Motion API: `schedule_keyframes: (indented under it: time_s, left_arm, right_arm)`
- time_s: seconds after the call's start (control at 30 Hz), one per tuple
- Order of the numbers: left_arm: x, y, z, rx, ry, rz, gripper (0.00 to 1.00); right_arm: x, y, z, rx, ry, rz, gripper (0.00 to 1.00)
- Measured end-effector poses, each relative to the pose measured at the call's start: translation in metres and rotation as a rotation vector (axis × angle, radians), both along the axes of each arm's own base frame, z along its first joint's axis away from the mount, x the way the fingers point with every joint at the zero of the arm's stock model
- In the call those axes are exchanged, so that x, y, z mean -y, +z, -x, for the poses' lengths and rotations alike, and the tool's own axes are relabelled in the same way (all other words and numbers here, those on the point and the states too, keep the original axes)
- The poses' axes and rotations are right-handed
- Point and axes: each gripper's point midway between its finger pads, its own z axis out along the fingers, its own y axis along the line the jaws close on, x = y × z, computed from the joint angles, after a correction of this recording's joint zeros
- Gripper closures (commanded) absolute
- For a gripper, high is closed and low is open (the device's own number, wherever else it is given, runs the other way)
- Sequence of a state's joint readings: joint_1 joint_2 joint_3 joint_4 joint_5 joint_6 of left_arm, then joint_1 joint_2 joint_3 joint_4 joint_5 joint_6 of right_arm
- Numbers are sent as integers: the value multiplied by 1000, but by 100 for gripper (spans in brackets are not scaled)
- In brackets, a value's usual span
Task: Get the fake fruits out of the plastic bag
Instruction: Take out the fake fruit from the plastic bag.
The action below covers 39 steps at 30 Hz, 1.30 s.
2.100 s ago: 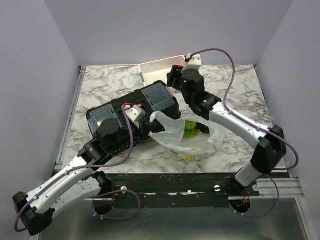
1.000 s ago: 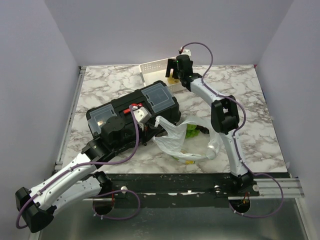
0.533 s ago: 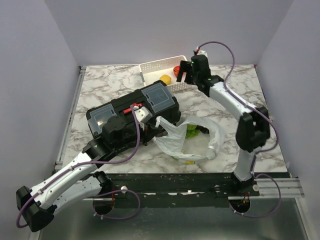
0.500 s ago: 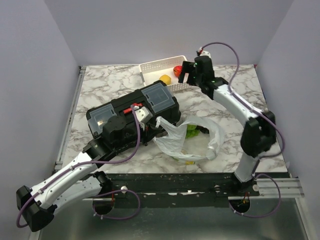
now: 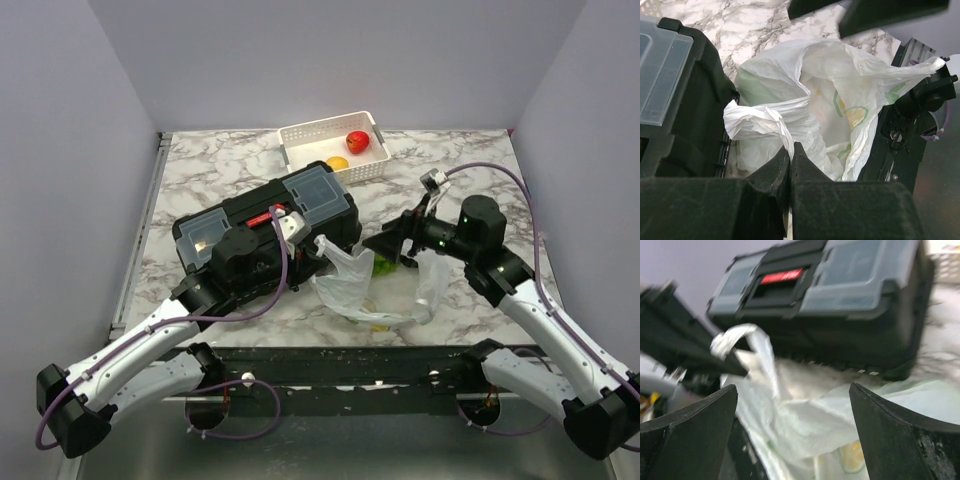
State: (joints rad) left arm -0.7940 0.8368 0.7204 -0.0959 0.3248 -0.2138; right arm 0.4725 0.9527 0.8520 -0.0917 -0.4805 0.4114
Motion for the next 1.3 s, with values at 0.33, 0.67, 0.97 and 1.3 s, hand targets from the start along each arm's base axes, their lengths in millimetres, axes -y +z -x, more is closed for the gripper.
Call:
schedule_keyframes:
  time_s: [0.33, 0.67, 0.97, 1.3]
  left_arm:
    - [1, 2, -1, 5, -1, 0, 100]
    - [12, 36, 0, -66, -14, 53, 100]
    - [13, 46, -2, -25, -31, 24, 100]
    - [1, 28, 12, 20, -62, 11, 100]
  right_arm:
    - [1, -37, 60, -111, 159, -17, 27]
    - [13, -108, 44, -376, -36, 178, 30]
    - [39, -143, 3, -473, -344, 281, 38]
    - [49, -183, -43, -386, -566, 200, 42]
